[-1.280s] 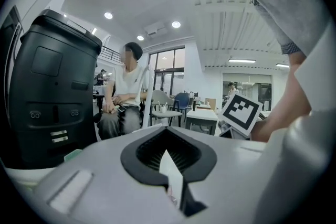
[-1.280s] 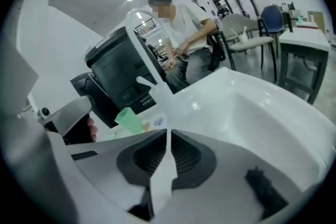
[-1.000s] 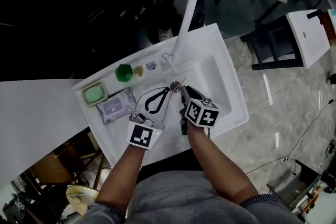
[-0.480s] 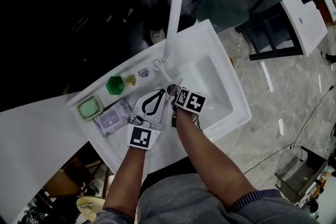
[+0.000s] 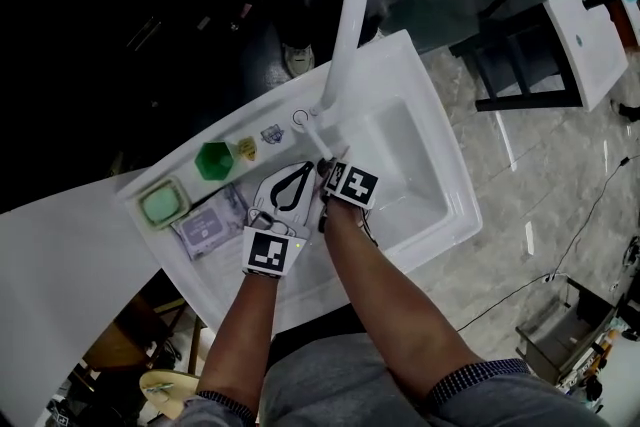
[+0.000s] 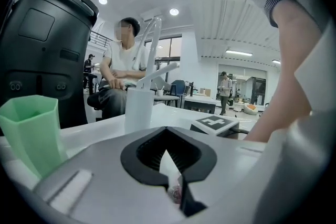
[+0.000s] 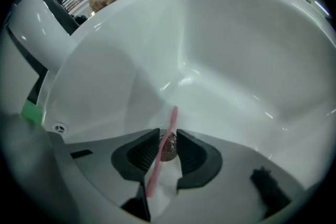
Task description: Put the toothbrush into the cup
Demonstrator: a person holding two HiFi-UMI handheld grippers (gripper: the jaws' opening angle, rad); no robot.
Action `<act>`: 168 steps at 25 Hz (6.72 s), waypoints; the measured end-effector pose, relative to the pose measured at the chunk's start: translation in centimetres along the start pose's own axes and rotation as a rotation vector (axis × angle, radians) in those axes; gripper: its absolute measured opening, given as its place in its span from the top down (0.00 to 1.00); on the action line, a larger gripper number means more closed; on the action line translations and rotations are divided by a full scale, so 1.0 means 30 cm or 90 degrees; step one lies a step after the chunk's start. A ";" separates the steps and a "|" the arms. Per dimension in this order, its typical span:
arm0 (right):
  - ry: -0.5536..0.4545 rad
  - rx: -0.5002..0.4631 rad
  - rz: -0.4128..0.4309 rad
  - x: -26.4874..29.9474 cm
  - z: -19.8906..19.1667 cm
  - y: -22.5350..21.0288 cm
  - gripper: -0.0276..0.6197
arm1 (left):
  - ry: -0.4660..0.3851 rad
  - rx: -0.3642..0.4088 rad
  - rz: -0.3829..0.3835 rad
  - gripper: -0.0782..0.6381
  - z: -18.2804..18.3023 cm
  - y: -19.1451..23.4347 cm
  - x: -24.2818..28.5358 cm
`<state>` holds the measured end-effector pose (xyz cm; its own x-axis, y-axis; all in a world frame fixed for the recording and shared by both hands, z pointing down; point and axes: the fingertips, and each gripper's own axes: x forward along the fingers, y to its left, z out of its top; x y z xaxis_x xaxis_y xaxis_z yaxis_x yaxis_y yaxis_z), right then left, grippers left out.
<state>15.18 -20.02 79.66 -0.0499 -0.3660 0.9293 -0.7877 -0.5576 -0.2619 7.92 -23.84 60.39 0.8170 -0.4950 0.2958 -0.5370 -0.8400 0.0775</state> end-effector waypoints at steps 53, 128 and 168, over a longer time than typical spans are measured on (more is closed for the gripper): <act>-0.091 -0.130 0.139 -0.285 0.022 0.127 0.93 | -0.057 -0.045 0.065 0.89 0.146 -0.029 -0.205; -0.513 -0.771 0.690 -1.039 0.154 1.091 0.93 | -0.168 -0.057 0.229 0.89 0.433 0.384 -0.544; -0.427 -0.838 0.627 -0.627 0.045 1.098 0.93 | -0.143 -0.105 0.284 0.89 0.191 0.504 -0.477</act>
<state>-8.99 -32.52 53.19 -0.7929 -0.5653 0.2274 -0.5655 0.8217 0.0710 -10.68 -30.74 51.89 0.5167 -0.8472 0.1240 -0.8540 -0.4997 0.1448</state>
